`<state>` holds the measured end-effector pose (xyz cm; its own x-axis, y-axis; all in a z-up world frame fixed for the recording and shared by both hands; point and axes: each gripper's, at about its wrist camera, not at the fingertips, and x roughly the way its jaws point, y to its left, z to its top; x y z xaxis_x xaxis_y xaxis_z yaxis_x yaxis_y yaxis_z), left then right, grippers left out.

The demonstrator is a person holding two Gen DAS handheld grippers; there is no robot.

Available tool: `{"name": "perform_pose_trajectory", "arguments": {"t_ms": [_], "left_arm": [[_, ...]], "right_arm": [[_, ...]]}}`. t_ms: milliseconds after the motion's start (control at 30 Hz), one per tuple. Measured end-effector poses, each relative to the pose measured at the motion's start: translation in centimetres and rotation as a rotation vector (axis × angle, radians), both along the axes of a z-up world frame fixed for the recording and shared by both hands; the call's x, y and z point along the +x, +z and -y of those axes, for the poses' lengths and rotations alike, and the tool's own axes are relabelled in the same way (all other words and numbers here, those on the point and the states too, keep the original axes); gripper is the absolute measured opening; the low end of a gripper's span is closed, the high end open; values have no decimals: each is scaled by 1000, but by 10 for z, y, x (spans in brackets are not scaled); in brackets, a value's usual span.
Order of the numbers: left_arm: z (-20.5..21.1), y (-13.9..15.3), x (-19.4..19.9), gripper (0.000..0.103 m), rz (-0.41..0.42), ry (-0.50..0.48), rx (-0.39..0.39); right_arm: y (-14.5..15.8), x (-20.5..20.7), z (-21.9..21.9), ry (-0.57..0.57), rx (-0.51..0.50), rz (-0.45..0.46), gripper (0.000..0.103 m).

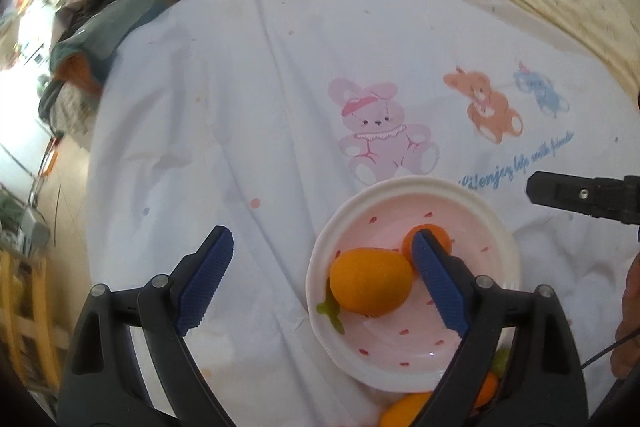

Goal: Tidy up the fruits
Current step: 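Withdraw both grippers from the plate back toward the fruit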

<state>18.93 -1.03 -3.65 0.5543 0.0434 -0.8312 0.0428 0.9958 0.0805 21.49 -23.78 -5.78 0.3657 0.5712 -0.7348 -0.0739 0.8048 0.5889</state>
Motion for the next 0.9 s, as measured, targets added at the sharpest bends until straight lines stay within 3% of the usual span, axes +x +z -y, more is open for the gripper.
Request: {"name": "perform_pose_trajectory", "arguments": {"t_ms": [167, 300, 400, 500, 633, 900], "left_arm": [[-2, 28, -18, 89, 38, -9, -26], [-13, 44, -42, 89, 30, -4, -155], [-14, 50, -63, 89, 18, 0, -172], [-16, 54, -83, 89, 7, 6, -183], [-28, 53, -109, 89, -4, 77, -180], [-32, 42, -139, 89, -47, 93, -211]], "right_arm": [[31, -21, 0, -2, -10, 58, 70], [47, -53, -1, 17, -44, 97, 72], [53, -82, 5, -7, -53, 123, 88], [58, -105, 8, -15, -59, 137, 95], [64, -130, 10, -17, -50, 162, 95], [56, -172, 11, -36, -72, 178, 96]]}}
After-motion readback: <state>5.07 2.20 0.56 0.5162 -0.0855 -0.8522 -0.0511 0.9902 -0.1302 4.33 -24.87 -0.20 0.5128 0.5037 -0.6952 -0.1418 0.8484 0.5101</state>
